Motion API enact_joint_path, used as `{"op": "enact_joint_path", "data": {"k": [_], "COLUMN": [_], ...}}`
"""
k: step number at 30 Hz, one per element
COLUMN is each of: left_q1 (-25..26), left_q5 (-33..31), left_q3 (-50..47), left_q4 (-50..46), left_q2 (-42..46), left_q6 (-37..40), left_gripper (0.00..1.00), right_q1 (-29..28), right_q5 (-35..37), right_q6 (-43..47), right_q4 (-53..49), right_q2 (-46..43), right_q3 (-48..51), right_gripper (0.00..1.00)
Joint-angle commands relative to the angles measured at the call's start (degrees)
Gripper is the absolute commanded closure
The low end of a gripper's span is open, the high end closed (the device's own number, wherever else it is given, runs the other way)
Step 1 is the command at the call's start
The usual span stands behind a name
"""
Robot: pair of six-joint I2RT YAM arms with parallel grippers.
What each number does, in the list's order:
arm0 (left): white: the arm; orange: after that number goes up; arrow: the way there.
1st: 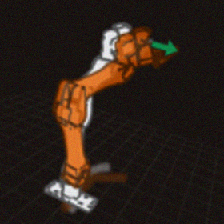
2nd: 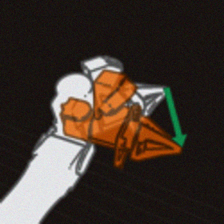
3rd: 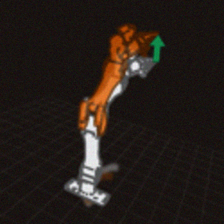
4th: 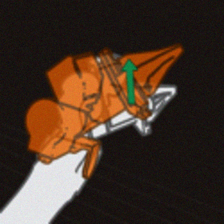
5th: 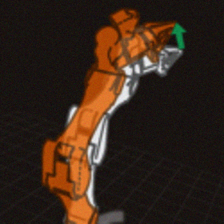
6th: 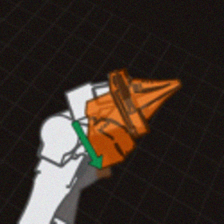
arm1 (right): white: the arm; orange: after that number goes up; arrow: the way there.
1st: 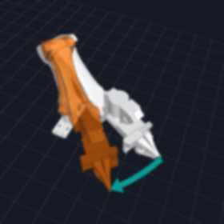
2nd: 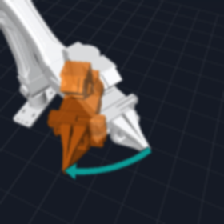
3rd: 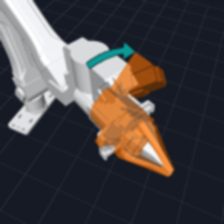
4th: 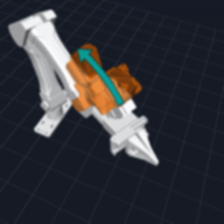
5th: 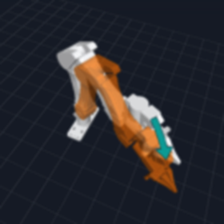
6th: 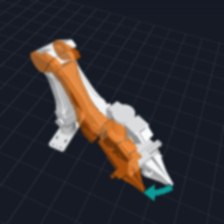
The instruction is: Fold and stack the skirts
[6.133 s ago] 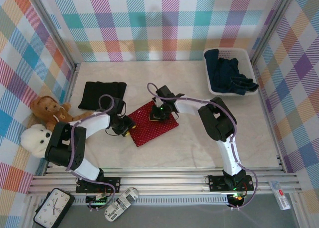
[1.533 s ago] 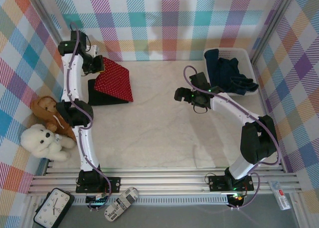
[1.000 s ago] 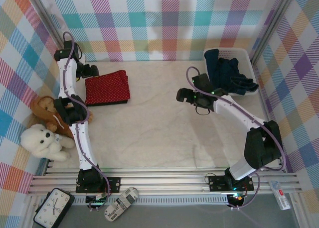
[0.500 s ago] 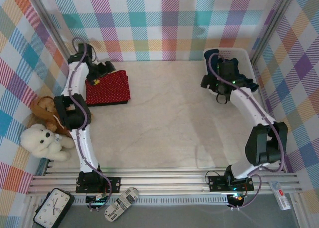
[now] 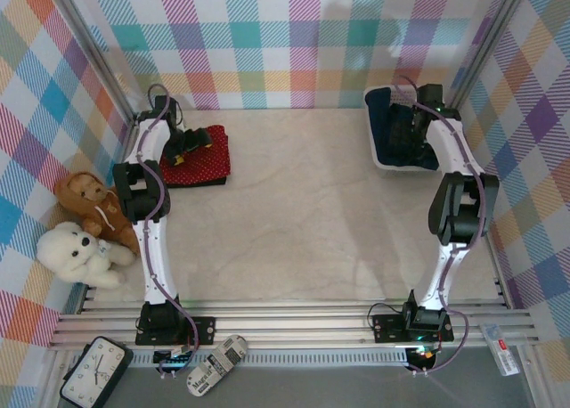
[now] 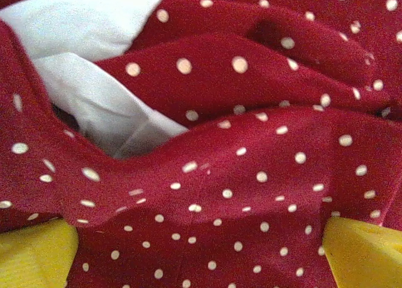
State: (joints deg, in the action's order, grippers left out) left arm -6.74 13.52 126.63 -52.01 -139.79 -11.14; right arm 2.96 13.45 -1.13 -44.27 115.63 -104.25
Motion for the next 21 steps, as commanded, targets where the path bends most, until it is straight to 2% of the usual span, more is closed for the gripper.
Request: {"op": "enact_joint_path", "data": {"k": [1,2,4,6,8,9,10,14,21], "left_q1": [-1.34,-1.25,-1.26,-0.99,-0.6,-0.3,0.09,1.28,2.38], "left_q5": [2.22,3.35,6.17,7.33,7.22,6.9,6.87,5.75,7.85], "left_q3": [2.32,2.91,3.36,2.77,1.76,0.69,-0.87,-7.07,-16.43], "left_q4": [-4.24,-4.82,-5.3,-4.97,-4.48,-3.91,-2.75,2.12,9.34], "left_q2": [0.52,1.09,3.12,5.68,8.66,10.54,12.84,22.1,34.38], "left_q6": [7.94,8.69,9.35,8.74,7.89,7.35,6.99,4.22,-1.61], "left_gripper": [0.0,0.0,0.0,0.0,0.0,0.0,0.0,0.0,0.0], "right_q1": [-0.17,-0.23,-0.24,-0.25,-0.29,-0.34,-0.34,-0.48,-3.08], "right_q5": [2.28,2.55,2.72,2.34,1.54,0.84,0.7,-3.7,-25.61], "right_q6": [6.29,6.3,8.22,8.27,7.34,7.19,7.19,3.18,-6.17], "right_q4": [-6.89,-6.25,-4.34,-2.45,-1.96,-1.96,-1.92,-0.44,7.4], "right_q2": [0.88,0.51,-1.33,-3.81,-5.78,-6.63,-7.56,-12.86,-22.98], "right_q3": [-1.02,-0.58,0.2,0.39,-1.03,-2.27,-3.34,-6.94,-9.16], "right_gripper": [0.1,0.22,0.55,0.74,0.87,0.97,1.0,1.0,1.0]}}
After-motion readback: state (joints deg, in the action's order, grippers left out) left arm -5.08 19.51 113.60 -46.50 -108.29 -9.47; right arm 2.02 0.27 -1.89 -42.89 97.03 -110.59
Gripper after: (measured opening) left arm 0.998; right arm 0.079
